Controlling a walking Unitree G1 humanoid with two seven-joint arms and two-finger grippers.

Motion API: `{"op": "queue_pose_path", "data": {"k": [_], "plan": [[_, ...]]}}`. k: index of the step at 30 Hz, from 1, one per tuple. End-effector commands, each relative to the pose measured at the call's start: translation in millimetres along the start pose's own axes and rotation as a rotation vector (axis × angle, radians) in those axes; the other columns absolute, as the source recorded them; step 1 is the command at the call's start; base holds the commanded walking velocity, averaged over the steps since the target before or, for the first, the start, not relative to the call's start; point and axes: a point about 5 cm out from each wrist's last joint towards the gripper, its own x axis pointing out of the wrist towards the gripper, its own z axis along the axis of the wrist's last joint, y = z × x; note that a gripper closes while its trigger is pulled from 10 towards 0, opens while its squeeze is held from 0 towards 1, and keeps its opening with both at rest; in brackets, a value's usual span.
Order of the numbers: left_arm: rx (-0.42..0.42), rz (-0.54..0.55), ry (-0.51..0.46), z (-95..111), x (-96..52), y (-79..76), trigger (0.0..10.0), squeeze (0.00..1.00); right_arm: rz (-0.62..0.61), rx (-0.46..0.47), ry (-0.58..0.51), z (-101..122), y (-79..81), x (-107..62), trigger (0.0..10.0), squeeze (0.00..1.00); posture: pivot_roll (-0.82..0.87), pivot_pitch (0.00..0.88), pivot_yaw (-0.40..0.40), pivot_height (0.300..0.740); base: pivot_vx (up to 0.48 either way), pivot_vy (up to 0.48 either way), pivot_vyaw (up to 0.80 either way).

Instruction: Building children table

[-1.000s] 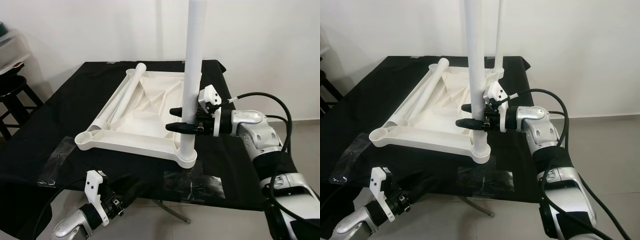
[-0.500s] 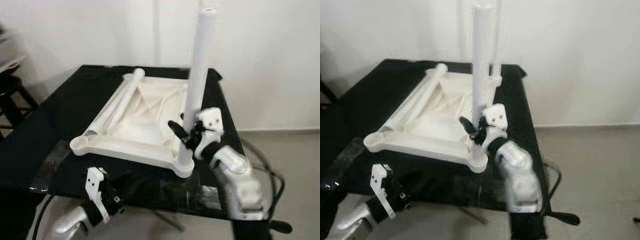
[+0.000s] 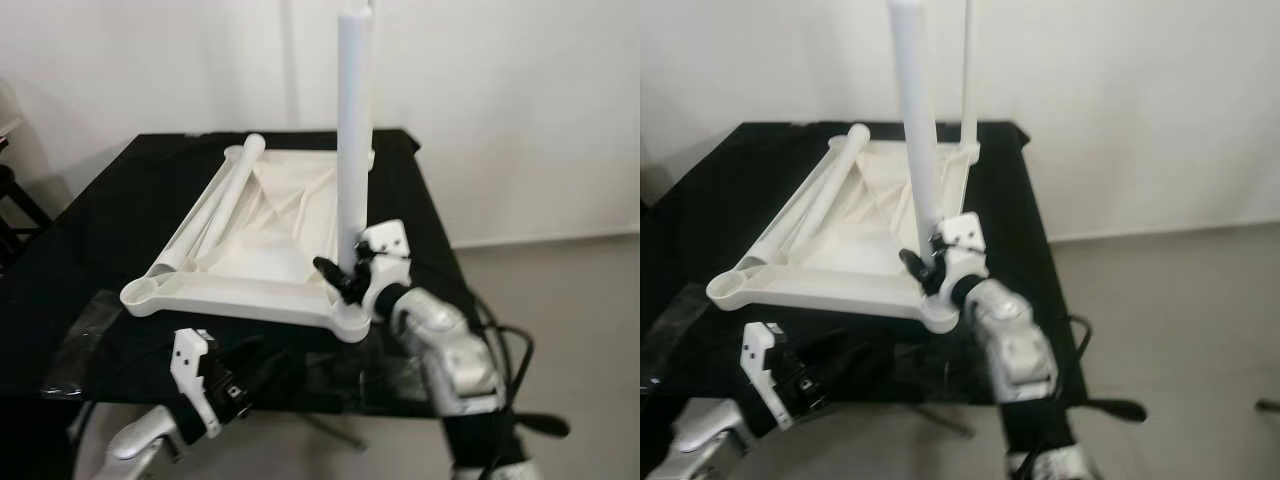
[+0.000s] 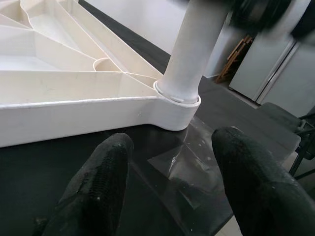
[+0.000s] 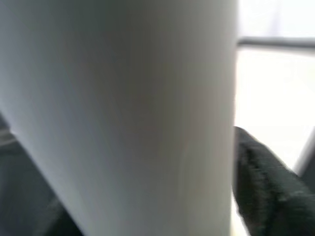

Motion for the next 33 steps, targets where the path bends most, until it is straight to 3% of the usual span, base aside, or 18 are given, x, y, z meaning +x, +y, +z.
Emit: {"op": "queue_pose_path", "data": {"k": [1,2,3,9,10,12,13,15,16,26,28,32,33], "plan": [[0.000,0.013,0.012,-2,-1.5,2.1,10.0,0.00,0.144,-0.053,-0.073,14,4.4,2.7,10.0,0.58,0.02,0.047,0.028,0.740,0.000,0.000,0.00],[-0.002,0.013,0.011,-2,-1.0,1.8,10.0,0.00,0.194,-0.092,-0.083,18,1.3,0.8,10.0,0.58,0.02,0.047,0.028,0.740,0.000,0.000,0.00],[-0.002,0.012,0.011,-3,-0.6,1.4,10.0,0.00,0.264,-0.121,-0.084,21,-2.7,-1.9,10.0,0.00,0.02,0.044,0.024,0.740,0.000,0.000,0.00],[-0.002,0.013,0.008,-2,1.1,1.7,10.0,0.00,0.476,-0.170,-0.049,25,-15.3,-6.5,10.0,0.00,0.03,0.050,0.021,0.740,0.000,0.000,0.00],[-0.001,0.014,0.006,-2,1.8,1.9,10.0,0.00,0.579,-0.151,-0.023,23,-18.1,-9.2,10.0,0.00,0.03,0.047,0.018,0.740,0.000,0.000,0.00],[-0.001,0.014,0.006,-2,2.0,2.0,10.0,0.00,0.636,-0.139,0.010,20,-22.6,-8.2,10.0,0.00,0.04,0.045,0.015,0.740,0.000,0.000,0.00],[-0.002,0.015,0.006,-3,2.1,2.0,10.0,0.00,0.643,-0.125,0.016,20,-24.9,-6.0,4.2,0.00,0.04,0.041,0.013,0.740,0.000,0.000,0.00],[-0.002,0.015,0.005,-3,2.1,2.1,10.0,0.00,0.647,-0.115,0.018,21,-26.2,-4.6,4.2,0.00,0.04,0.041,0.013,0.740,0.000,0.000,0.00],[-0.003,0.016,0.005,-3,2.2,1.9,10.0,0.00,0.655,-0.107,0.021,20,-28.6,-3.0,0.0,0.00,0.04,0.038,0.010,0.740,0.000,0.000,0.00],[-0.006,0.018,0.001,-4,2.7,1.0,10.0,0.00,0.634,-0.115,0.011,15,-37.3,-3.5,0.0,0.00,0.04,0.034,0.010,0.740,0.000,0.000,0.00],[-0.008,0.017,0.000,-4,2.8,0.4,10.0,0.00,0.512,-0.127,-0.004,12,-40.4,-7.3,0.0,0.00,0.03,0.035,0.012,0.740,0.000,0.000,0.00],[-0.008,0.017,0.000,-4,1.9,0.5,10.0,0.00,0.392,-0.122,-0.010,4,-37.1,-9.7,0.0,0.00,0.02,0.050,0.020,0.740,0.000,0.000,0.00],[-0.008,0.017,-0.002,-3,0.5,1.0,10.0,0.00,0.263,-0.055,-0.028,-10,-21.5,-7.5,0.0,0.00,0.00,0.056,0.027,0.740,0.000,0.000,0.00]]}}
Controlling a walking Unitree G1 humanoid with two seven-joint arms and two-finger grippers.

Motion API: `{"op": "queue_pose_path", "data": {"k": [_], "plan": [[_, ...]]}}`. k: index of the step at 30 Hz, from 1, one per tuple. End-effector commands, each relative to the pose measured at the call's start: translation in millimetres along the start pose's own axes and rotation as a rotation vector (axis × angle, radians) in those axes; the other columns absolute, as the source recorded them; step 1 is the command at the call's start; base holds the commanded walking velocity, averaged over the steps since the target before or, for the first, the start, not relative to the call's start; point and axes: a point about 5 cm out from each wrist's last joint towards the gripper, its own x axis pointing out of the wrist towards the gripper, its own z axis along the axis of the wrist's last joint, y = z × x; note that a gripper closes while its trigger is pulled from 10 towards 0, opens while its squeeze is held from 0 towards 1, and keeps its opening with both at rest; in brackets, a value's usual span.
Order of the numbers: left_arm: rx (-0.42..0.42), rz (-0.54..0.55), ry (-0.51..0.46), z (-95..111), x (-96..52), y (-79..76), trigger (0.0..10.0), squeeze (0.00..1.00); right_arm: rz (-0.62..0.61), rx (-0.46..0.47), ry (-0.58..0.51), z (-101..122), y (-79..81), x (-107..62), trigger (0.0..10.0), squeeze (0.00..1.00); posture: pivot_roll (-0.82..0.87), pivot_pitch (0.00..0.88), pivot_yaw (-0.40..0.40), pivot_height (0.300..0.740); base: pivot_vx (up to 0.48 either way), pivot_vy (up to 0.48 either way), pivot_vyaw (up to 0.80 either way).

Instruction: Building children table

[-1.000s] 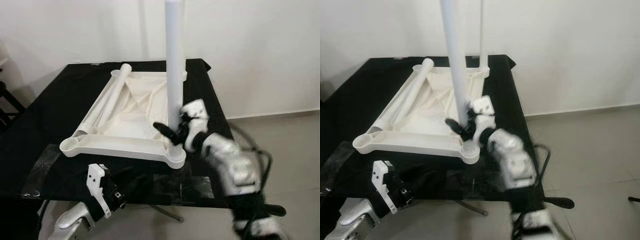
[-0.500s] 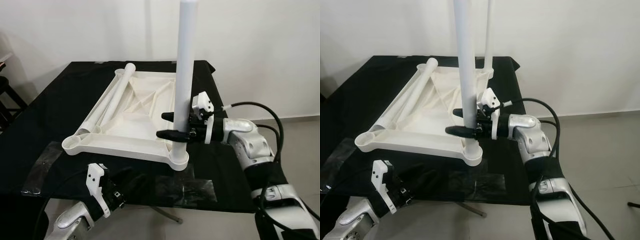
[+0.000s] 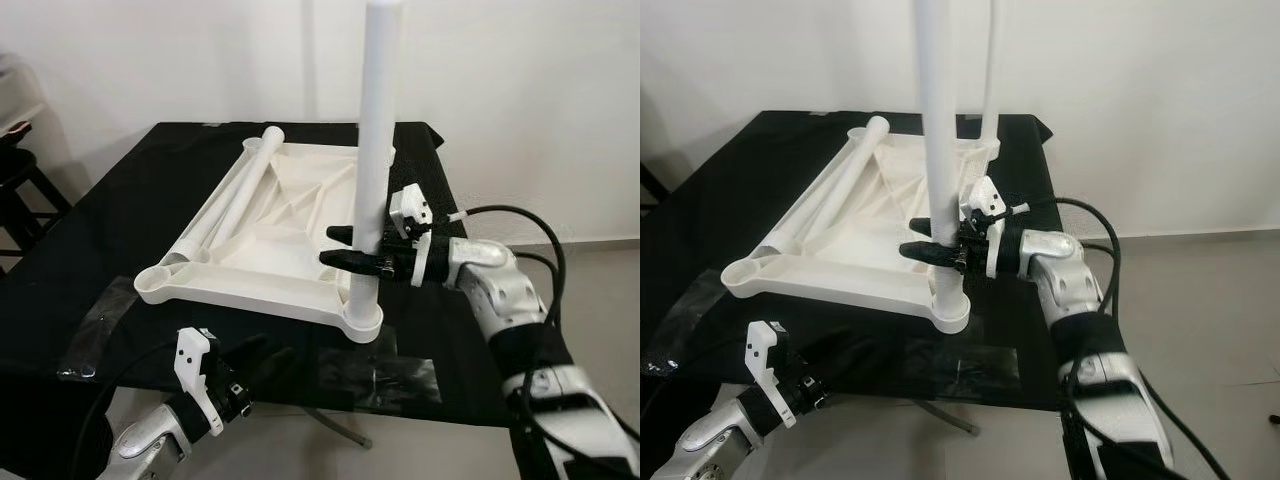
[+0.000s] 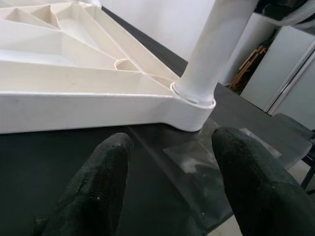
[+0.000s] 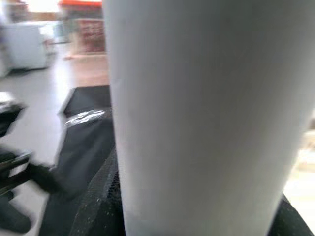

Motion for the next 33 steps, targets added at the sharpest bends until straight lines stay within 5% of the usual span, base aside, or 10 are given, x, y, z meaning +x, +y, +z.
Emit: {"op": "queue_pose_path", "data": {"k": [1,3,5,9,20,21,25,26,32,33], "plan": [[0.001,0.007,0.010,-1,-3.5,0.6,10.0,0.00,-0.108,0.059,0.021,-18,12.1,5.9,0.0,0.00,0.00,0.056,0.027,0.740,0.000,0.000,0.00],[0.001,0.006,0.008,0,-4.3,0.7,10.0,0.00,-0.388,0.113,-0.004,-35,32.1,17.9,0.0,0.00,0.00,0.056,0.027,0.740,0.000,0.000,0.00],[0.001,0.006,0.008,0,-4.2,0.7,10.0,0.00,-0.404,0.110,-0.005,-36,32.5,18.5,0.0,0.00,0.00,0.056,0.027,0.740,0.000,0.000,0.00],[-0.003,-0.001,0.018,-1,-3.6,4.1,10.0,0.00,-0.722,0.203,0.063,-66,66.3,24.3,0.0,0.00,0.01,0.042,0.054,0.740,0.000,0.000,0.00],[0.008,0.014,0.016,-1,-5.9,5.8,10.0,0.00,-0.754,0.144,0.094,-50,57.4,34.0,0.0,0.00,0.03,0.033,0.036,0.740,0.000,0.000,0.00],[0.006,0.013,0.016,-1,-5.9,5.7,10.0,0.00,-0.743,0.138,0.101,-49,57.6,36.3,8.8,0.00,0.03,0.032,0.037,0.740,0.000,0.000,0.00],[0.003,0.010,0.016,-1,-5.1,5.5,10.0,0.00,-0.648,0.128,0.067,-39,57.5,42.1,10.0,0.00,0.02,0.030,0.038,0.740,0.000,0.000,0.00],[0.000,0.007,0.016,-1,-3.3,5.3,10.0,0.00,-0.510,0.142,-0.007,-25,51.2,44.7,10.0,1.00,0.02,0.028,0.036,0.740,0.000,0.000,0.00],[-0.001,0.005,0.014,-1,-1.4,5.3,10.0,0.00,-0.309,0.067,-0.040,-7,36.3,40.8,10.0,0.92,0.03,0.026,0.030,0.740,0.000,0.000,0.00],[0.000,0.005,0.013,-1,-0.9,5.4,10.0,0.00,-0.209,0.031,-0.045,1,31.5,37.7,10.0,0.07,0.03,0.025,0.028,0.740,0.000,0.000,0.00]]}}
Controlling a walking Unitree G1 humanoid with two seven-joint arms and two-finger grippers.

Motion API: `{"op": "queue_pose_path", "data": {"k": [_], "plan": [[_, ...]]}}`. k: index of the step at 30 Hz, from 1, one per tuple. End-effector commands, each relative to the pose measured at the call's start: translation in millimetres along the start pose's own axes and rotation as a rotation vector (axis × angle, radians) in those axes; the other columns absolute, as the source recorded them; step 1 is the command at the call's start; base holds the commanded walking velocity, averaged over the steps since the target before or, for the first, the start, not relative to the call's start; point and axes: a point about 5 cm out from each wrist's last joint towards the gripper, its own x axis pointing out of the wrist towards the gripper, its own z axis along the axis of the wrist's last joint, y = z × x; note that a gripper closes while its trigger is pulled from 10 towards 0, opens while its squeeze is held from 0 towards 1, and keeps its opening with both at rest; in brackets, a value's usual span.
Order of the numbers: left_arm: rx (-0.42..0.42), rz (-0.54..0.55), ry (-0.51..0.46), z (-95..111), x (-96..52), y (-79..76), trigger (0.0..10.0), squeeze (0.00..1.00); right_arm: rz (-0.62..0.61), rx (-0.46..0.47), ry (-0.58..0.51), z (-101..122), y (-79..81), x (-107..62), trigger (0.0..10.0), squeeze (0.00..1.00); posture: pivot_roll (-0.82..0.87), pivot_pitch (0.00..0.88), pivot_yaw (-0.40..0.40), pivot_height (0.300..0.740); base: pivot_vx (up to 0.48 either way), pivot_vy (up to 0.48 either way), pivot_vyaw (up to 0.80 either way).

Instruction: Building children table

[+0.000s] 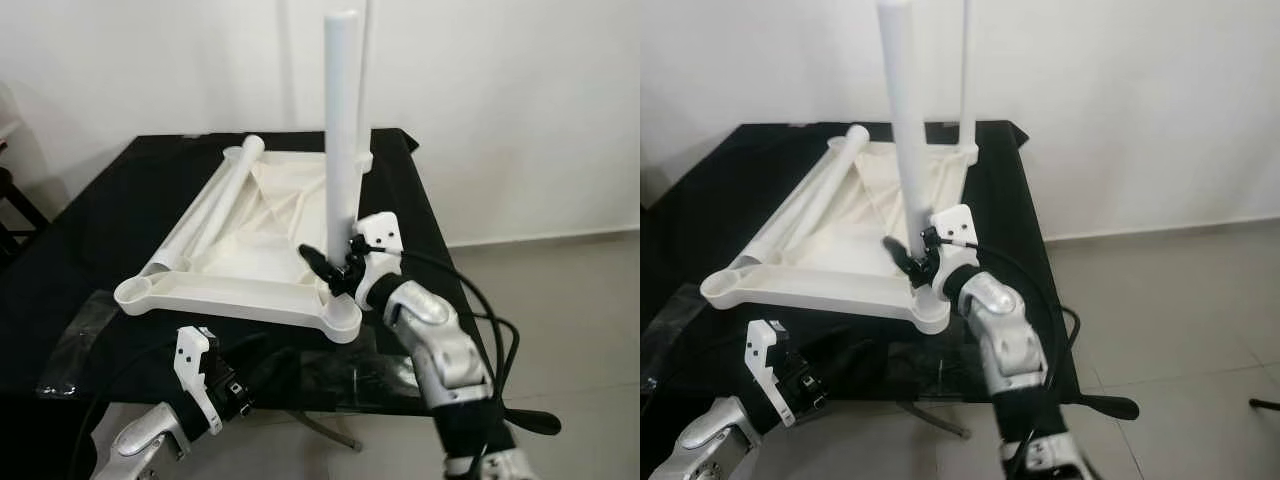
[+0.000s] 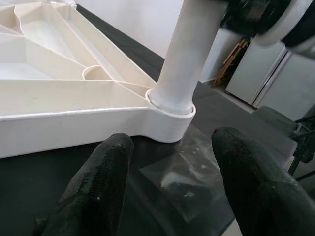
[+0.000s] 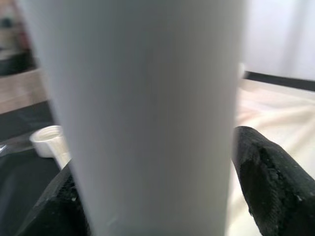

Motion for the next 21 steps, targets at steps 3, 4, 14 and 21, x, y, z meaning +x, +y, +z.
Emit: {"op": "queue_pose_path", "data": {"k": [3,4,14,21], "plan": [[-0.006,0.017,0.016,-4,-2.2,3.8,10.0,0.00,0.243,-0.080,-0.019,17,-3.4,1.3,10.0,0.00,0.03,0.022,0.027,0.740,0.000,0.000,0.00],[-0.006,0.017,0.016,-4,-2.2,3.8,10.0,0.00,0.243,-0.080,-0.019,17,-3.4,1.3,10.0,0.00,0.03,0.022,0.027,0.740,0.000,0.000,0.00],[0.092,0.145,-0.002,11,-9.2,11.2,10.0,0.00,0.219,-0.085,0.068,-1,-10.1,-30.0,10.0,0.00,0.02,0.028,0.052,0.740,0.000,0.000,0.00],[0.109,0.237,-0.060,34,-20.4,20.5,10.0,0.00,0.133,0.014,0.054,-20,2.0,-66.0,10.0,0.00,0.00,0.044,0.084,0.740,0.000,0.000,0.00]]}}
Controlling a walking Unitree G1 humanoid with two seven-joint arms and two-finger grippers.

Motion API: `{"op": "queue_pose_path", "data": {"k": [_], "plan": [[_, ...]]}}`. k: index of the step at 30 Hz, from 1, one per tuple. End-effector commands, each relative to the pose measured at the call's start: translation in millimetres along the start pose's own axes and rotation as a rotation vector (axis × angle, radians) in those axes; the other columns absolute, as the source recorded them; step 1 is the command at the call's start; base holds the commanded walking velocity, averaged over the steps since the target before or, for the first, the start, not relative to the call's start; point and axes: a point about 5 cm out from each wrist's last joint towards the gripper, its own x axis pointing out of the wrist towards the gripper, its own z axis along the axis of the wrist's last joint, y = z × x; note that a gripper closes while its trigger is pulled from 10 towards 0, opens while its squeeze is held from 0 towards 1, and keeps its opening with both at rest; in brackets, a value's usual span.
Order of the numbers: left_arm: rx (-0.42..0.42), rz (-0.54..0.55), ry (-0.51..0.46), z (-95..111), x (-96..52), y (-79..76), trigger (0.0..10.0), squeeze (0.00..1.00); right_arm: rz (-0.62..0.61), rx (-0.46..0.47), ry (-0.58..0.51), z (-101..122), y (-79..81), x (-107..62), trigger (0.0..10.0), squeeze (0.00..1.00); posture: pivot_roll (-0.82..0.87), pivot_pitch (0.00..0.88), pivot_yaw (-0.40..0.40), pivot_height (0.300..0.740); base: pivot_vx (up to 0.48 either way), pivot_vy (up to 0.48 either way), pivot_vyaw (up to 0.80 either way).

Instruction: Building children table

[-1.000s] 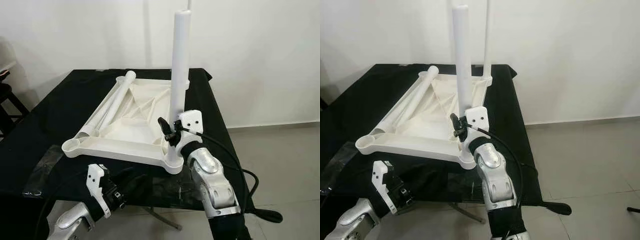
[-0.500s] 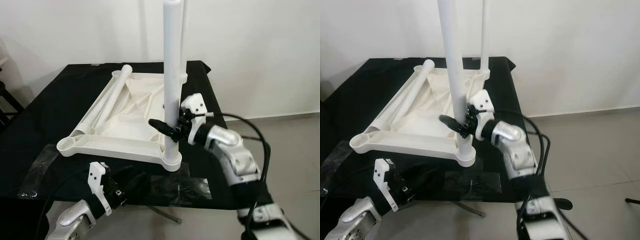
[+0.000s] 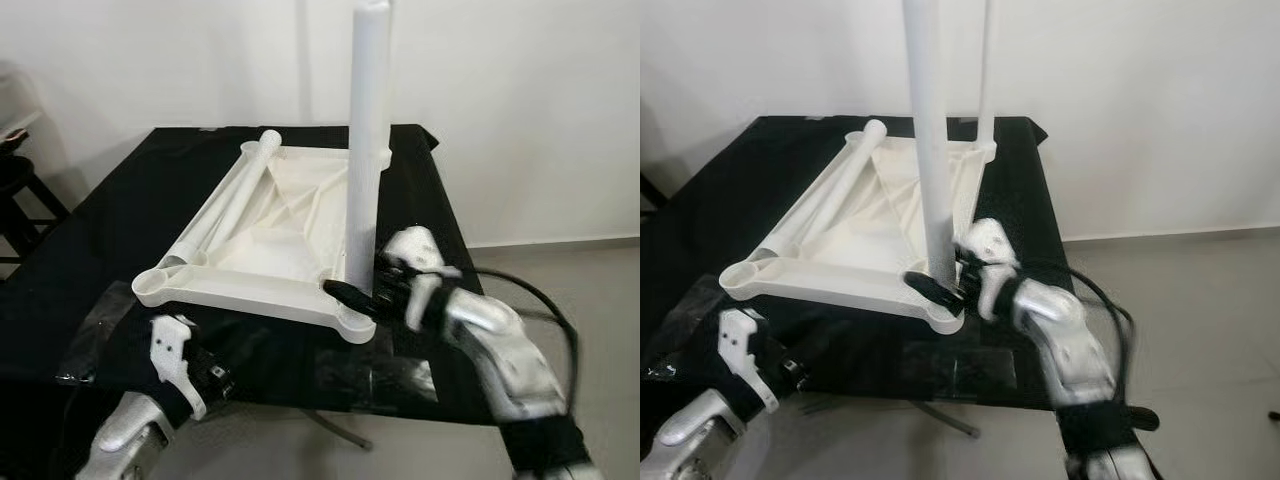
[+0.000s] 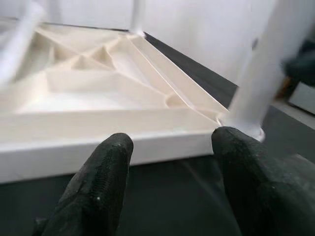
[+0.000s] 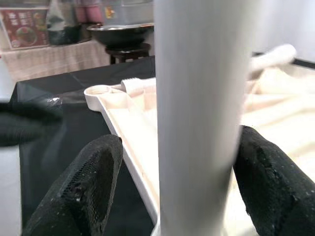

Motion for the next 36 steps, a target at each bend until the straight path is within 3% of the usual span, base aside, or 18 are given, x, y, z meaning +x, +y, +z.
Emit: {"op": "queue_pose_path", "data": {"k": [1,5,10,13,16,20,22,23,24,25,27,29,36], "plan": [[0.014,0.067,-0.003,7,-6.2,7.7,10.0,0.00,0.005,0.051,-0.023,-4,13.6,-5.7,10.0,0.00,0.00,0.044,0.084,0.740,0.000,0.000,0.00],[-0.019,0.211,0.058,4,-12.3,16.6,10.0,0.00,-0.138,0.163,-0.026,-25,34.8,-21.9,10.0,0.00,-0.01,0.053,0.092,0.740,0.000,0.000,0.00],[-0.042,0.263,0.146,-8,-16.4,16.3,10.0,0.00,-0.246,0.225,0.023,-42,51.7,-34.3,10.0,0.00,-0.01,0.057,0.089,0.740,0.000,0.000,0.00],[-0.020,0.290,0.229,-17,-17.3,12.8,10.0,0.00,-0.335,0.212,0.112,-55,62.5,-46.9,10.0,0.00,-0.01,0.063,0.083,0.740,0.000,0.000,0.00],[0.127,0.260,0.251,-23,-20.9,3.1,10.0,0.00,-0.389,0.158,0.297,-76,85.5,-74.9,10.0,0.00,-0.01,0.062,0.077,0.740,0.000,0.000,0.00],[0.136,0.270,0.249,-23,-21.5,1.2,10.0,0.00,-0.378,0.170,0.298,-73,90.5,-79.1,10.0,0.00,-0.02,0.061,0.076,0.740,0.000,0.000,0.00],[0.097,0.299,0.256,-25,-22.5,-2.3,10.0,0.00,-0.194,0.171,0.206,-56,104.3,-73.2,10.0,0.00,-0.02,0.061,0.084,0.740,0.000,0.000,0.00],[0.097,0.299,0.256,-25,-22.5,-2.3,10.0,0.00,-0.194,0.171,0.206,-56,104.3,-73.2,10.0,0.00,-0.02,0.061,0.084,0.740,0.000,0.000,0.00],[0.078,0.308,0.255,-26,-22.4,-3.0,10.0,0.00,-0.117,0.160,0.175,-51,109.1,-69.8,10.0,0.00,-0.02,0.061,0.084,0.740,0.000,0.000,0.00],[0.070,0.319,0.246,-22,-19.2,-2.5,10.0,0.00,-0.078,0.115,0.132,-44,108.7,-59.8,10.0,0.00,-0.02,0.056,0.077,0.740,0.000,0.000,0.00],[0.072,0.320,0.245,-20,-18.4,-2.4,10.0,0.00,-0.084,0.106,0.126,-43,107.7,-57.8,10.0,0.00,-0.02,0.056,0.077,0.740,0.000,0.000,0.00],[0.141,0.293,0.217,-10,-12.1,-9.4,10.0,0.00,-0.168,0.090,0.056,-38,96.1,-38.7,10.0,0.00,0.00,0.060,0.062,0.740,0.000,0.480,0.00],[0.158,0.293,0.162,-1,-7.2,-10.5,10.0,0.00,-0.191,0.079,0.016,-29,88.3,-32.0,10.0,0.00,-0.01,0.067,0.049,0.740,0.000,0.480,0.00]]}}
